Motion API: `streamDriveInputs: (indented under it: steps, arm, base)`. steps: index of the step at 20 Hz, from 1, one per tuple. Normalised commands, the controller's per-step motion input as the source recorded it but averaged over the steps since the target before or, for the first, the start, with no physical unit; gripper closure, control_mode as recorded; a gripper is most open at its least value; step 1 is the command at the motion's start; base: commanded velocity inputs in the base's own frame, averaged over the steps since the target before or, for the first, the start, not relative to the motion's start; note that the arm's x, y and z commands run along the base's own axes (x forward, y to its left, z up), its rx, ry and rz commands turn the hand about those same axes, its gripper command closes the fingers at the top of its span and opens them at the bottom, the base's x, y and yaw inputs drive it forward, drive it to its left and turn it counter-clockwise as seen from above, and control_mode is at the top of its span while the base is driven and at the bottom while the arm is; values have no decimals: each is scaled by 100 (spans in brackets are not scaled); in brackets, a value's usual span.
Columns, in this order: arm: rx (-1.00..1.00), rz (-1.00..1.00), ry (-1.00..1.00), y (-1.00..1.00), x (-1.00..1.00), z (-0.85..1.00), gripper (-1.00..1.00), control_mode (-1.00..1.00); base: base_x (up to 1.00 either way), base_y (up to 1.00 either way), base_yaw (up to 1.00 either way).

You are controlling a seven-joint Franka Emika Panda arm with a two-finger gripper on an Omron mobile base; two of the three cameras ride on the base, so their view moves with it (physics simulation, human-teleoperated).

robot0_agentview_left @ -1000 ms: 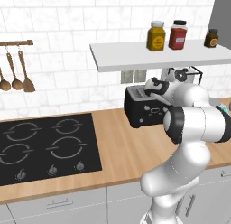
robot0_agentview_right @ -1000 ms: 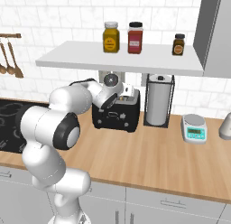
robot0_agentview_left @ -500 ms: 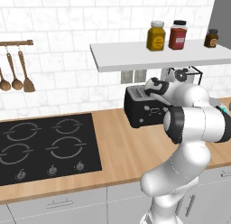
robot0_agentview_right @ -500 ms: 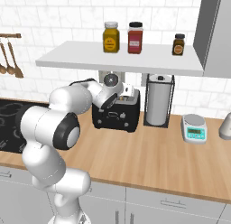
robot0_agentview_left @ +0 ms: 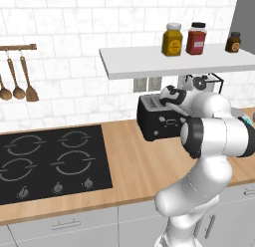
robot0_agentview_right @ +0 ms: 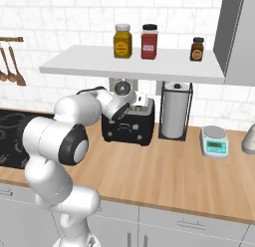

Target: Start the toaster. Once the lever pops up, take the bread to the plate on the dining counter.

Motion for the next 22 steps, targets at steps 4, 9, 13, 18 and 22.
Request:
streamDriveInputs:
  steps: [4, 9, 13, 18, 22]
  arm:
    - [0, 0, 0, 0, 0, 0, -100, -100]
    - [0, 0, 0, 0, 0, 0, -100, -100]
    - [0, 0, 0, 0, 0, 0, -100, -100]
    - [0, 0, 0, 0, 0, 0, -100, -100]
    - [0, 0, 0, 0, 0, 0, -100, -100]
  base:
    - [0, 0, 0]
    - [0, 0, 0]
    - [0, 0, 0]
    - [0, 0, 0]
    - [0, 0, 0]
